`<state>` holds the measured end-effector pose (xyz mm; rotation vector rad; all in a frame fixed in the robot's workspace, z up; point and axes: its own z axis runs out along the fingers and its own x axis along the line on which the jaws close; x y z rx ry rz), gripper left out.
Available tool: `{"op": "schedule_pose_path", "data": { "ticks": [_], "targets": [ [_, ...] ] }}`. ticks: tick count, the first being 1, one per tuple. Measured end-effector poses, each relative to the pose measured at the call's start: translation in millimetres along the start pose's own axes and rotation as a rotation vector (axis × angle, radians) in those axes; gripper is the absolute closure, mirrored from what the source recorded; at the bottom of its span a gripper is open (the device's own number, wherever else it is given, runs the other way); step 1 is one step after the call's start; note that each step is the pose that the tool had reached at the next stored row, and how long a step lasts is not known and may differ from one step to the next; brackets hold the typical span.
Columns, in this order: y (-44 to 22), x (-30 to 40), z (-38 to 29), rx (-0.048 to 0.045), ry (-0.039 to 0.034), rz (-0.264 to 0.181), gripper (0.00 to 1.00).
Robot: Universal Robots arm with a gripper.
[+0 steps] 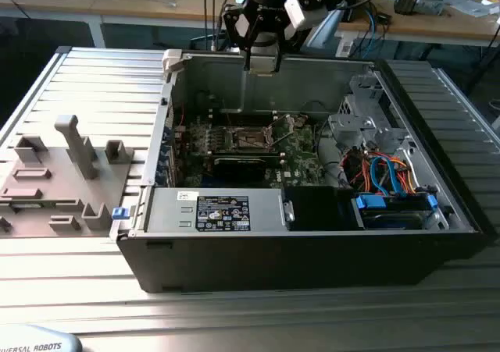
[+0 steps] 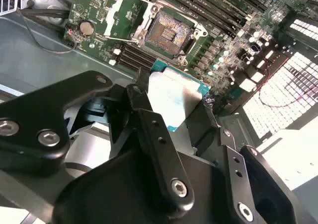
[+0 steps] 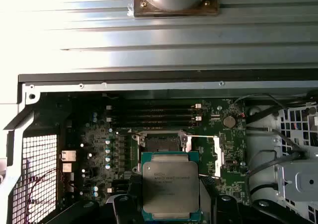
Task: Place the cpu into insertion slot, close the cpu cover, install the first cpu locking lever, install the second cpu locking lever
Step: 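Place the cpu into insertion slot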
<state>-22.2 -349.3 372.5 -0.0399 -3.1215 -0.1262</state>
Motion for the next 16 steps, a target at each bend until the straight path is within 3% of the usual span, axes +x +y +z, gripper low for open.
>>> {"op": "schedule_pose_path", "data": {
  "ticks": [4, 6, 10, 12, 16],
  "targets": [
    [0.0, 0.3, 0.0, 0.0003, 0.0, 0.0, 0.46],
    [-0.4, 0.8, 5.4, 0.0002, 0.0, 0.0, 0.46],
    [-0.5, 0.8, 5.9, 0.0002, 0.0, 0.0, 0.46],
    [-1.0, 0.7, 11.7, 0.0003, 0.0, 0.0, 0.46],
    [-1.1, 0.7, 12.1, 0.0002, 0.0, 0.0, 0.46]
  ]
}}
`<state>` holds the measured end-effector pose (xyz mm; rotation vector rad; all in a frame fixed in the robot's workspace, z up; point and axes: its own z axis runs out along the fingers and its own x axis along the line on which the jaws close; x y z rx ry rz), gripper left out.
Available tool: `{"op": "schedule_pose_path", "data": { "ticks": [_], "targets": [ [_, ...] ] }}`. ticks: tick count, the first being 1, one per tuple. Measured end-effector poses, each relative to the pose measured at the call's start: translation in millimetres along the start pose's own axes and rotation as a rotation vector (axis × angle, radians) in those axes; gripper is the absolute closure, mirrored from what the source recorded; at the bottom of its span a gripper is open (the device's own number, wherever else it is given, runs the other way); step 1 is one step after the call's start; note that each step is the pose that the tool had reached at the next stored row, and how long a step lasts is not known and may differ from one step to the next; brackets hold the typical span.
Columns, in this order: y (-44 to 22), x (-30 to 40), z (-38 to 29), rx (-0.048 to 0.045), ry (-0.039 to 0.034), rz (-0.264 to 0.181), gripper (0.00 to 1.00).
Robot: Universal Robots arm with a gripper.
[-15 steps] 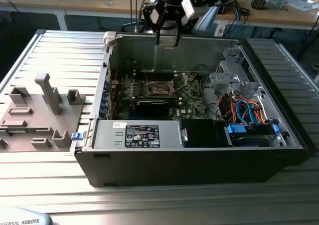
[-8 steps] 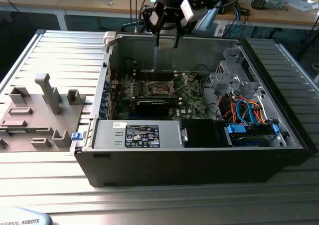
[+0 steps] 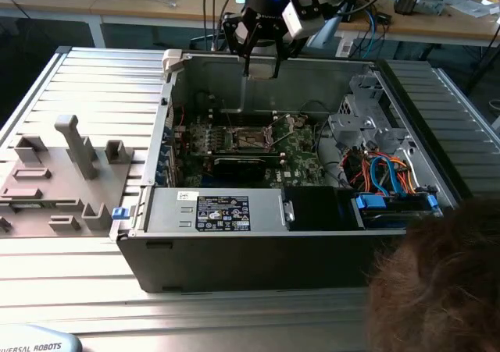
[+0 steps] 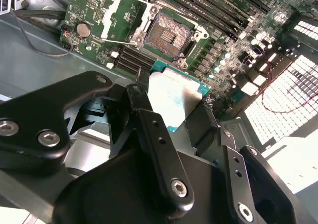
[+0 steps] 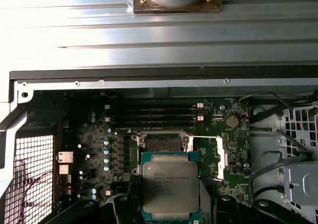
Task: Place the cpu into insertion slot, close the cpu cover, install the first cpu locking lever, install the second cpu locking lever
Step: 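Place the cpu into insertion slot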
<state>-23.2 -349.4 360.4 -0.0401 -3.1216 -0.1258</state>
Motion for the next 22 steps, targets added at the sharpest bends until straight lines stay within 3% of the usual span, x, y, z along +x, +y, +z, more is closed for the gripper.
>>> {"op": "schedule_pose_path", "data": {
  "ticks": [22],
  "targets": [
    [-0.3, 0.0, 2.9, 0.0, 0.0, 0.0, 0.46]
  ]
}}
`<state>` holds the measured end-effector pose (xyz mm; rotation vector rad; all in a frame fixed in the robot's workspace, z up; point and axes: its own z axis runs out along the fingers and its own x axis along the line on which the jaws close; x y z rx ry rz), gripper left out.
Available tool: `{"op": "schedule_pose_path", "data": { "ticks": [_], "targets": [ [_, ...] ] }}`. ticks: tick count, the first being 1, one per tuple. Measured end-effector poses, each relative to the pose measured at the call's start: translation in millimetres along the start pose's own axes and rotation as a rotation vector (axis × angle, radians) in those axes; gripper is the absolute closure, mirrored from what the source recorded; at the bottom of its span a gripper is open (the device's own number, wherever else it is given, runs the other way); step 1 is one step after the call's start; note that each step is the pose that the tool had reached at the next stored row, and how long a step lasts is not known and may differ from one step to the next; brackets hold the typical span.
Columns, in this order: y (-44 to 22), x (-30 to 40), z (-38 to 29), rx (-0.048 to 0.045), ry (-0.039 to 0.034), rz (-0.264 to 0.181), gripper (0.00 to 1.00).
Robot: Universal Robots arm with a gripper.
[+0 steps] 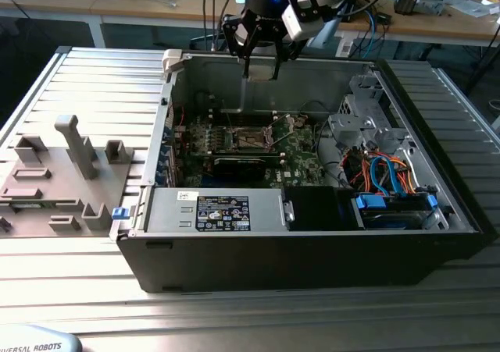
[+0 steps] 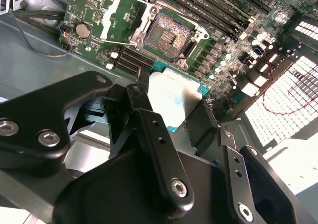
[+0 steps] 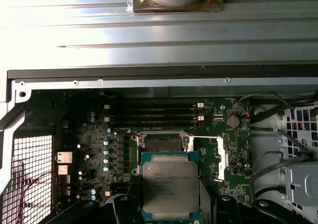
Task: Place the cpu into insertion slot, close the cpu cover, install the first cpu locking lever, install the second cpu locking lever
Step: 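Place the cpu into insertion slot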
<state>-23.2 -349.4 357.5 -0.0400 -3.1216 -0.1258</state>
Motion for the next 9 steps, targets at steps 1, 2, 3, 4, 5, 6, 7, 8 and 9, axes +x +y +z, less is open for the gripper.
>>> {"op": "schedule_pose_path", "data": {
  "ticks": [1, 2, 3, 4, 5, 6, 7, 8, 9],
  "targets": [
    [-0.1, 0.0, 1.4, 0.0, 0.0001, 0.0, 0.46],
    [-0.2, -0.1, 3.0, 0.0, 0.0, 0.0, 0.46],
    [-0.3, -0.1, 3.1, 0.0, 0.0, 0.0, 0.46],
    [-0.3, -0.1, 3.2, 0.0, 0.0, 0.0, 0.46],
    [-0.3, -0.1, 3.5, -0.0001, 0.0, 0.0, 0.46],
    [-0.3, -0.1, 3.8, 0.0, 0.0, 0.0, 0.46],
    [-0.3, -0.1, 4.0, 0.0, 0.0, 0.0, 0.46],
    [-0.3, -0.1, 4.0, 0.0001, 0.0001, 0.0, 0.46],
    [-0.3, -0.1, 4.0, 0.0, 0.0001, 0.0, 0.46]
  ]
}}
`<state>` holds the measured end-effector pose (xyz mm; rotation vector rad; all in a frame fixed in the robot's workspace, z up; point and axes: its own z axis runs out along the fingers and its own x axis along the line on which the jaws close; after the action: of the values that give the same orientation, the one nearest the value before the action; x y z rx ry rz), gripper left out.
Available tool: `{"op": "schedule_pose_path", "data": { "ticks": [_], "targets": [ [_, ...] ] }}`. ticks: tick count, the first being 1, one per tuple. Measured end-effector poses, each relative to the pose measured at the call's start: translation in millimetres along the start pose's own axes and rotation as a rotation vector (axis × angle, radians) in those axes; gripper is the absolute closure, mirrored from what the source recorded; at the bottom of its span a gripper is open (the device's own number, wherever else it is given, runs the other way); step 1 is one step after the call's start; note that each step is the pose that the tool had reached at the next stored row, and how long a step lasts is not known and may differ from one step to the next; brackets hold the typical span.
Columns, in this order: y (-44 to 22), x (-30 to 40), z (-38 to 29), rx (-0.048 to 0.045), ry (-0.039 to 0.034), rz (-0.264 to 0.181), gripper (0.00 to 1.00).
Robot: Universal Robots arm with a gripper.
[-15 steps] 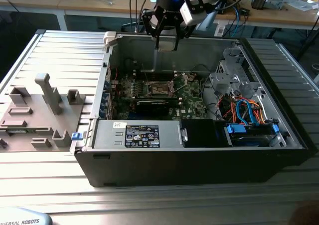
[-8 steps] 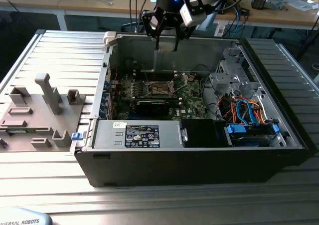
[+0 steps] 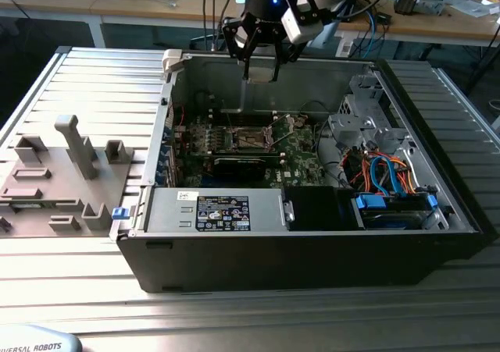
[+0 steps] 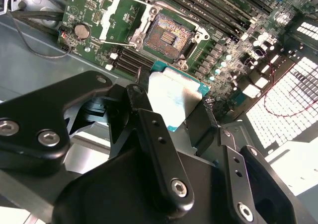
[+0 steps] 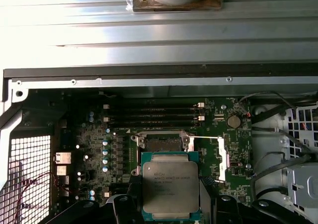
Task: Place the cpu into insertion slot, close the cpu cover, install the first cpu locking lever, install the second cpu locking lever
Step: 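Place the cpu into insertion slot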
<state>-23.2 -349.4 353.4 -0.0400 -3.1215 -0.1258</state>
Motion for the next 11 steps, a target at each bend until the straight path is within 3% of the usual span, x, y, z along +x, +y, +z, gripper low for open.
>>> {"op": "schedule_pose_path", "data": {
  "ticks": [5, 11],
  "targets": [
    [0.0, 0.0, 0.1, 0.0, -0.0002, 0.002, 0.46],
    [0.0, 0.0, 0.5, -0.0007, -0.0029, 0.036, 0.46]
  ]
}}
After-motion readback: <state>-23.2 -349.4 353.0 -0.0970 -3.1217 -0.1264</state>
